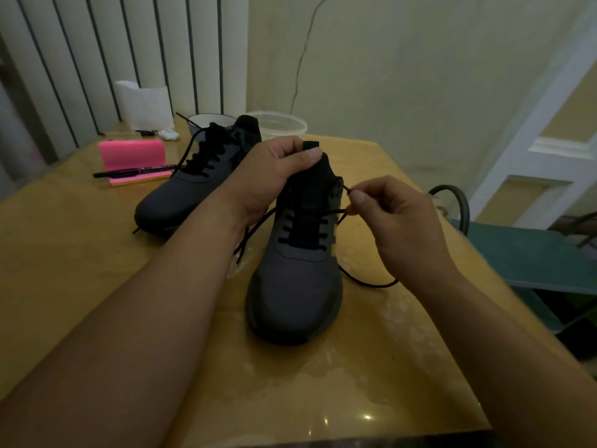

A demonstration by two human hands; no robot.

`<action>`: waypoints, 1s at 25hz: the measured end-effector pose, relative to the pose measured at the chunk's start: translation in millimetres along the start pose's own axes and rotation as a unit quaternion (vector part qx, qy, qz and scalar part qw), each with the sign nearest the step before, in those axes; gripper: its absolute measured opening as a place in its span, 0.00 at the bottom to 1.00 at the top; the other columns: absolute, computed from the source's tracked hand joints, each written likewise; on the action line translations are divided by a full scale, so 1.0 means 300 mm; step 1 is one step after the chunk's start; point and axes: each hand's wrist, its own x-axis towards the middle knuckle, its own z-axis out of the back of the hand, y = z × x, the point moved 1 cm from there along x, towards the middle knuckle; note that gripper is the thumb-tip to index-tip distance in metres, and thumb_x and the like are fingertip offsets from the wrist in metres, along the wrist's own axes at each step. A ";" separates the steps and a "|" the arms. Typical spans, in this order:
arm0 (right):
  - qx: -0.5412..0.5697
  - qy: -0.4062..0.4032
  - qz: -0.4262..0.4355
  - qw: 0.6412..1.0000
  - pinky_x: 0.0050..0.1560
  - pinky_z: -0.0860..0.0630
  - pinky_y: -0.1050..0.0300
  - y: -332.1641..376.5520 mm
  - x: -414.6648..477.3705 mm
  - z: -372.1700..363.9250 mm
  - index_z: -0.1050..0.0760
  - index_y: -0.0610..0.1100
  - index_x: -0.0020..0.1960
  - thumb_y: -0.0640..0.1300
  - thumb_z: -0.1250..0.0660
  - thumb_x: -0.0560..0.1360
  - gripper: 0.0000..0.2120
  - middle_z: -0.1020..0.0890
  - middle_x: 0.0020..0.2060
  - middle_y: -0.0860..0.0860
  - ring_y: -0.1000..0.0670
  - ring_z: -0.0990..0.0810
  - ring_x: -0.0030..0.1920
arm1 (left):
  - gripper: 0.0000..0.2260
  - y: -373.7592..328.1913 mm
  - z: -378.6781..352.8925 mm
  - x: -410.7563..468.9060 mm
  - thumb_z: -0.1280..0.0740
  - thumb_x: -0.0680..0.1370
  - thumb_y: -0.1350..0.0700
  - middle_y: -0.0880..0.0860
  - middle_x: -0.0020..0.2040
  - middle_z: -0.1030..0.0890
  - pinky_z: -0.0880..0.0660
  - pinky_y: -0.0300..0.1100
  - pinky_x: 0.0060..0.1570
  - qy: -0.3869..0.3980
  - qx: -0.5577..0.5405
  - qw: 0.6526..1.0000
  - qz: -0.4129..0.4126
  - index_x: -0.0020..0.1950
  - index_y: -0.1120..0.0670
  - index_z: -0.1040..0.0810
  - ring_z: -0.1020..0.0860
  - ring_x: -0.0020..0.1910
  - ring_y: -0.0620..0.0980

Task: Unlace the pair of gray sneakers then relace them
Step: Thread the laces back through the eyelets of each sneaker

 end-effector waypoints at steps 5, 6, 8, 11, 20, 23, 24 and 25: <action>0.007 0.011 -0.013 1.000 0.39 0.24 0.64 -0.015 -0.037 -0.043 0.17 0.48 0.50 0.46 0.30 0.82 0.04 0.16 0.39 0.56 0.56 0.19 0.41 | 0.10 0.006 0.000 -0.007 0.32 0.83 0.58 0.58 0.48 0.16 0.19 0.44 0.49 0.001 -0.001 1.000 0.000 0.56 0.65 0.19 0.17 0.47 0.52; 0.008 0.008 -0.008 1.000 0.40 0.24 0.65 -0.013 -0.037 -0.049 0.17 0.48 0.50 0.46 0.30 0.82 0.04 0.16 0.39 0.56 0.56 0.19 0.41 | 0.08 0.004 -0.002 -0.007 0.32 0.84 0.58 0.56 0.46 0.16 0.20 0.42 0.48 0.001 -0.003 1.000 0.001 0.54 0.63 0.19 0.17 0.46 0.51; 0.006 0.003 0.001 1.000 0.39 0.25 0.67 -0.009 -0.037 -0.061 0.17 0.47 0.50 0.45 0.30 0.82 0.04 0.16 0.38 0.56 0.57 0.19 0.40 | 0.06 0.003 -0.004 -0.007 0.32 0.84 0.58 0.55 0.45 0.16 0.20 0.41 0.46 0.000 -0.005 1.000 0.002 0.51 0.60 0.19 0.17 0.45 0.50; 0.000 0.002 0.019 1.000 0.36 0.29 0.70 -0.004 -0.036 -0.070 0.16 0.45 0.51 0.43 0.30 0.82 0.04 0.19 0.34 0.57 0.59 0.22 0.35 | 0.06 -0.001 -0.005 -0.004 0.32 0.83 0.59 0.55 0.44 0.16 0.20 0.42 0.46 0.002 -0.005 1.000 0.001 0.49 0.60 0.19 0.17 0.44 0.50; -0.046 0.043 0.059 0.996 0.33 0.29 0.63 0.001 -0.029 -0.051 0.17 0.47 0.53 0.43 0.31 0.82 0.03 0.18 0.33 0.54 0.54 0.23 0.33 | 0.06 -0.012 -0.010 -0.010 0.31 0.83 0.59 0.52 0.41 0.17 0.21 0.39 0.44 -0.003 0.009 1.000 0.002 0.47 0.59 0.20 0.18 0.42 0.47; -0.065 0.040 0.055 0.996 0.33 0.27 0.59 0.004 -0.015 -0.059 0.18 0.49 0.53 0.45 0.31 0.82 0.03 0.19 0.32 0.53 0.52 0.23 0.33 | 0.08 -0.022 -0.011 -0.012 0.31 0.83 0.60 0.51 0.39 0.17 0.21 0.38 0.42 -0.001 0.025 1.000 -0.005 0.44 0.58 0.21 0.18 0.40 0.45; -0.060 0.038 0.049 0.996 0.33 0.28 0.60 0.007 -0.011 -0.063 0.18 0.48 0.52 0.44 0.31 0.82 0.03 0.19 0.33 0.53 0.53 0.22 0.34 | 0.08 -0.022 -0.012 -0.012 0.31 0.83 0.60 0.51 0.39 0.17 0.21 0.38 0.42 -0.001 0.031 0.999 -0.007 0.43 0.57 0.21 0.18 0.39 0.45; -0.050 0.037 0.043 0.997 0.33 0.29 0.64 0.012 -0.009 -0.069 0.17 0.48 0.52 0.43 0.31 0.82 0.04 0.19 0.33 0.54 0.54 0.22 0.34 | 0.09 -0.022 -0.013 -0.013 0.30 0.83 0.60 0.50 0.38 0.17 0.22 0.38 0.41 0.000 0.036 0.999 -0.008 0.42 0.57 0.21 0.18 0.39 0.44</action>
